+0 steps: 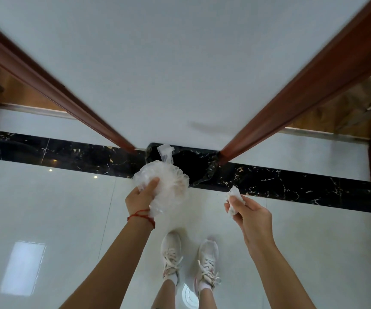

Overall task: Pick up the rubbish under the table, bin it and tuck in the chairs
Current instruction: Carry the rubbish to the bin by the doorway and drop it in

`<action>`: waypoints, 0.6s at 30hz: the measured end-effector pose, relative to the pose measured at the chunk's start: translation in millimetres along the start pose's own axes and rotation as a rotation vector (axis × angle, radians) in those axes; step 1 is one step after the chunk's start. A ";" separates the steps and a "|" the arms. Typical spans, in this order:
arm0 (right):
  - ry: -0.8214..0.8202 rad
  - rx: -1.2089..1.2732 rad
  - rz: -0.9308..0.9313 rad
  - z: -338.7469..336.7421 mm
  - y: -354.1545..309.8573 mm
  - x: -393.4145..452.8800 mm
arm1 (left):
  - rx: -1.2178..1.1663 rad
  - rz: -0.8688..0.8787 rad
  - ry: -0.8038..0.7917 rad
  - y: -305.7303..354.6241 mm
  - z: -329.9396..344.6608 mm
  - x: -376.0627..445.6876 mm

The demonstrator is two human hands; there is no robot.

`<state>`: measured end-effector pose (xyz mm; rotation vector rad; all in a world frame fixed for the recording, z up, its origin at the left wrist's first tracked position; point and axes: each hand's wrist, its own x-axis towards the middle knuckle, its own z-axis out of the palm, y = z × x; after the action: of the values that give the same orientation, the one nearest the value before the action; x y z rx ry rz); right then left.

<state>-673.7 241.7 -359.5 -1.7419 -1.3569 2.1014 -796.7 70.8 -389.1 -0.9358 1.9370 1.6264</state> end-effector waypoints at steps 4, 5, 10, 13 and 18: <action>-0.005 0.014 0.004 -2.3 -0.8 11.6 | -0.018 -0.015 -0.003 -3.6 18.7 21.1; 0.001 0.025 0.005 -2.4 -1.7 14.9 | -0.030 -0.022 -0.004 -3.4 22.8 25.9; -0.004 0.055 0.008 2.4 -4.1 29.7 | -0.134 -0.193 -0.104 -2.3 36.3 47.3; -0.029 0.018 -0.002 8.8 -1.8 33.7 | 0.062 -0.188 -0.159 -7.0 31.0 58.2; -0.034 -0.067 -0.036 18.0 6.0 39.9 | 0.620 0.305 -0.152 -15.0 9.2 57.6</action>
<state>-699.7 250.8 -394.1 -1.6996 -1.4722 2.1004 -825.4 66.2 -441.9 -0.2745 2.3393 1.0684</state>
